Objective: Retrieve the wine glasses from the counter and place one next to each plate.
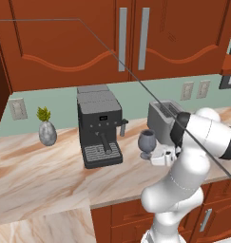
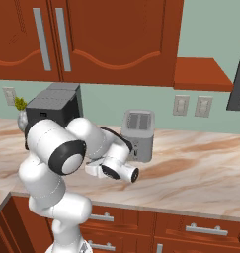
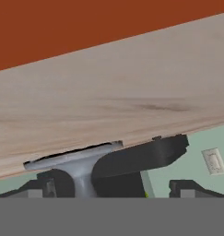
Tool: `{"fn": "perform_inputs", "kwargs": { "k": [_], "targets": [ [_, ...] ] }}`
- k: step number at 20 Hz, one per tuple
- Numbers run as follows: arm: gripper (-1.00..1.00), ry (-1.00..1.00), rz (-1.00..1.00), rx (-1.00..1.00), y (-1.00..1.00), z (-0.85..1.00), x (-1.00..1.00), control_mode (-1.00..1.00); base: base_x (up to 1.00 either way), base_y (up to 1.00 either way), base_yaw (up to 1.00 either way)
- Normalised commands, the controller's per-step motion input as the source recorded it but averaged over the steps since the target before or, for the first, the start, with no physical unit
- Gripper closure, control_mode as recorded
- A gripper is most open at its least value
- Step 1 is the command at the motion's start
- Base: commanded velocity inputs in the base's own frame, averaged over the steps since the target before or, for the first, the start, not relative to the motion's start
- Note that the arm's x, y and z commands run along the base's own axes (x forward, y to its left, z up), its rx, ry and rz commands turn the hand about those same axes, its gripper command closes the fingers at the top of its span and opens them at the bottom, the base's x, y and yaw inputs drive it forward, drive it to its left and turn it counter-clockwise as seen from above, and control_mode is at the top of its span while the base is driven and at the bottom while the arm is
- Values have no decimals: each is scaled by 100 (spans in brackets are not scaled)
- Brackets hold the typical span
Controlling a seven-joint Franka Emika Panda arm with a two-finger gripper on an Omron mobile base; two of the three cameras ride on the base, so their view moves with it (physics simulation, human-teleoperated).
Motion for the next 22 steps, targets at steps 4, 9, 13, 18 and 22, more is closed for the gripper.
{"fn": "perform_inputs", "kwargs": {
  "k": [4,9,13,18,22],
  "targets": [
    [-100,2,-3,0,5,-3,28,-100,0,0,0],
    [-100,4,-5,0,0,-7,30,-100,0,0,0],
    [-100,1,-8,0,0,-3,37,-100,0,0,0],
    [-100,0,-10,0,3,-9,43,-100,0,0,0],
    [100,0,-12,0,13,-14,47,-100,0,0,0]
  ]
}}
